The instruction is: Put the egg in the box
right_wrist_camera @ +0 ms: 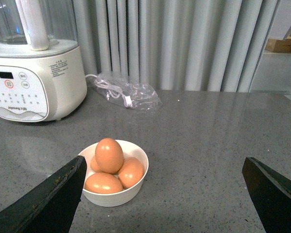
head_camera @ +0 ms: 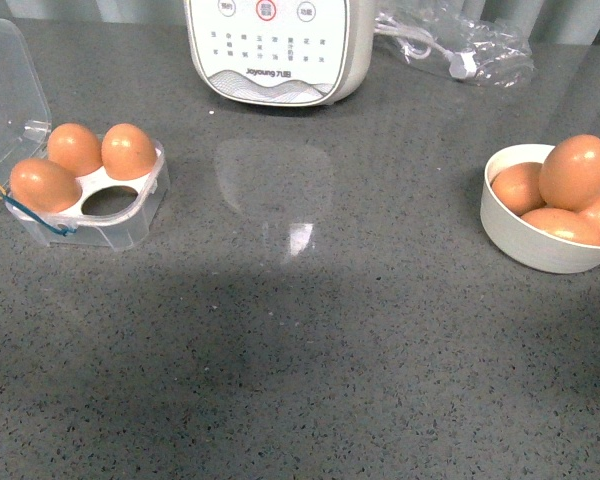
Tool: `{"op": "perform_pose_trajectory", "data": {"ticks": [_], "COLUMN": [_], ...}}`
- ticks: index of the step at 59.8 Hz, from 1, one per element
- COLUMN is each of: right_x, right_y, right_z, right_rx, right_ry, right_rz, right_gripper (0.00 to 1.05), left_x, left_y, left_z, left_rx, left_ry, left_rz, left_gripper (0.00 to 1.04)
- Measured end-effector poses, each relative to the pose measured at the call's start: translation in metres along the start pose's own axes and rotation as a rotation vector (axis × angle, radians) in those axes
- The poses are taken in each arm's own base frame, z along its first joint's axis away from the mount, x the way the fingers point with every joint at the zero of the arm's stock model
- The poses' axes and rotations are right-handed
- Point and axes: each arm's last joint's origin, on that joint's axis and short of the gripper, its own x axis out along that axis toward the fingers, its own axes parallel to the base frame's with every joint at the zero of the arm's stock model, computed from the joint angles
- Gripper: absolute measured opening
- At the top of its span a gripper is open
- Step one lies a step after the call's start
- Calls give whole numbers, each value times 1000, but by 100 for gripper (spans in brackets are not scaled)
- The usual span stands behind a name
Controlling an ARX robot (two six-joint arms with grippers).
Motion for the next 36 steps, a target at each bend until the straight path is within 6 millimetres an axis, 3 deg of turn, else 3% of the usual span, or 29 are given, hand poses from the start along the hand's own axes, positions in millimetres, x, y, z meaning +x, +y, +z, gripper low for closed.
{"op": "perform_pose_trajectory", "data": {"ticks": [36], "right_x": [0], "right_y": [0], "right_z": [0], "right_rx": [0], "right_ry": [0], "right_rz": [0], "right_gripper": [97], "left_x": [0], "left_y": [0], "left_z": [0], "left_rx": [0], "left_ry": [0], "left_rz": [0], "left_gripper": [98]}}
